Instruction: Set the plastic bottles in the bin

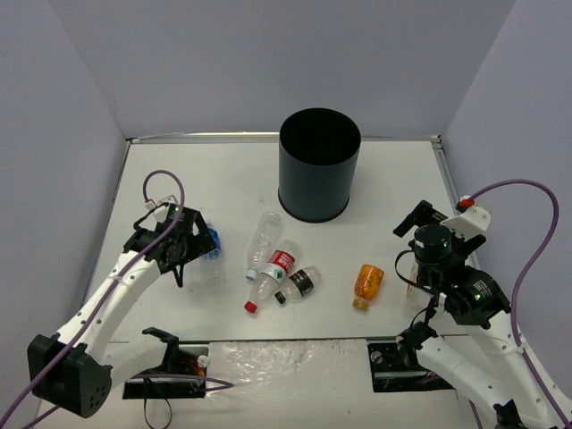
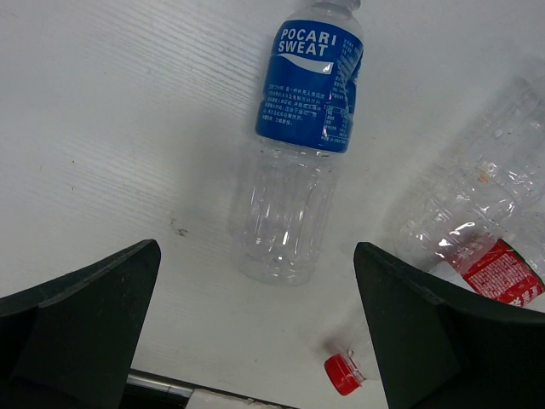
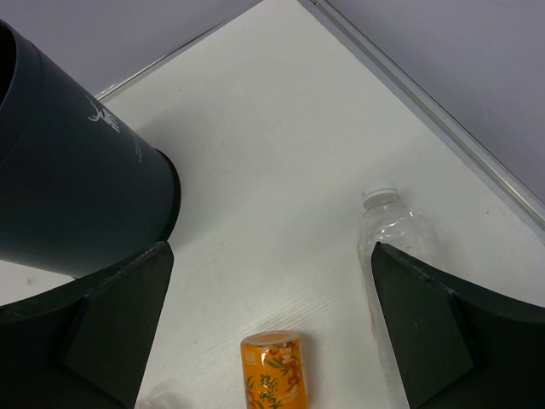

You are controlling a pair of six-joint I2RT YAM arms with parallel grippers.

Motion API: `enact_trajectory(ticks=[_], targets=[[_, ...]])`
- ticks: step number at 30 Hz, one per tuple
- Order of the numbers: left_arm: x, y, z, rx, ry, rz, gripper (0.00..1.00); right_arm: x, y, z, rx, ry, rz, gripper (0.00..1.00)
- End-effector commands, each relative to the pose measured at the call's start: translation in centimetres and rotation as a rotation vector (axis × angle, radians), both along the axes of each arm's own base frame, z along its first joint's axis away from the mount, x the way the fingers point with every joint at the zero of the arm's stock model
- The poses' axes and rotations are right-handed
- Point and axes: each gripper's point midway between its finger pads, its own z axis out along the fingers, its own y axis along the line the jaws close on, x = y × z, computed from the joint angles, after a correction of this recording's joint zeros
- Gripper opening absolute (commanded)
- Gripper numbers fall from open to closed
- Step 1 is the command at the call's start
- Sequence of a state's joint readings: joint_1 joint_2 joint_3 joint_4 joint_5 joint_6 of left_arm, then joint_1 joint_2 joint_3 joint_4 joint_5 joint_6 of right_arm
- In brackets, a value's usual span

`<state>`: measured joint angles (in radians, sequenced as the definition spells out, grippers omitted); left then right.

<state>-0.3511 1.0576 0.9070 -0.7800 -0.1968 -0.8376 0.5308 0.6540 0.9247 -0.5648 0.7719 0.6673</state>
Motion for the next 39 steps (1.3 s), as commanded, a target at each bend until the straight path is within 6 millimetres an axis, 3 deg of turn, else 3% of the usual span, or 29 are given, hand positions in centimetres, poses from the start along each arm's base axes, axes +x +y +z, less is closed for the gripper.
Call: enact_trajectory(ticks=[1, 14, 39], targets=[[2.4, -0.9, 1.1, -0.007, -0.065, -0.05, 0.97, 0.3, -0.2, 0.0, -0.02, -0.006, -0.015, 1.0], [3.5, -1.1, -0.6, 0.017, -0.032, -0.061, 0.97, 0.8, 0.1, -1.4, -0.032, 0.034, -0.022, 1.0], [4.9, -2.5, -6.8, 0.027, 0.087, -0.13, 0.97, 0.8, 0.6, -2.2, -0.02, 0.054, 0.007, 1.0]])
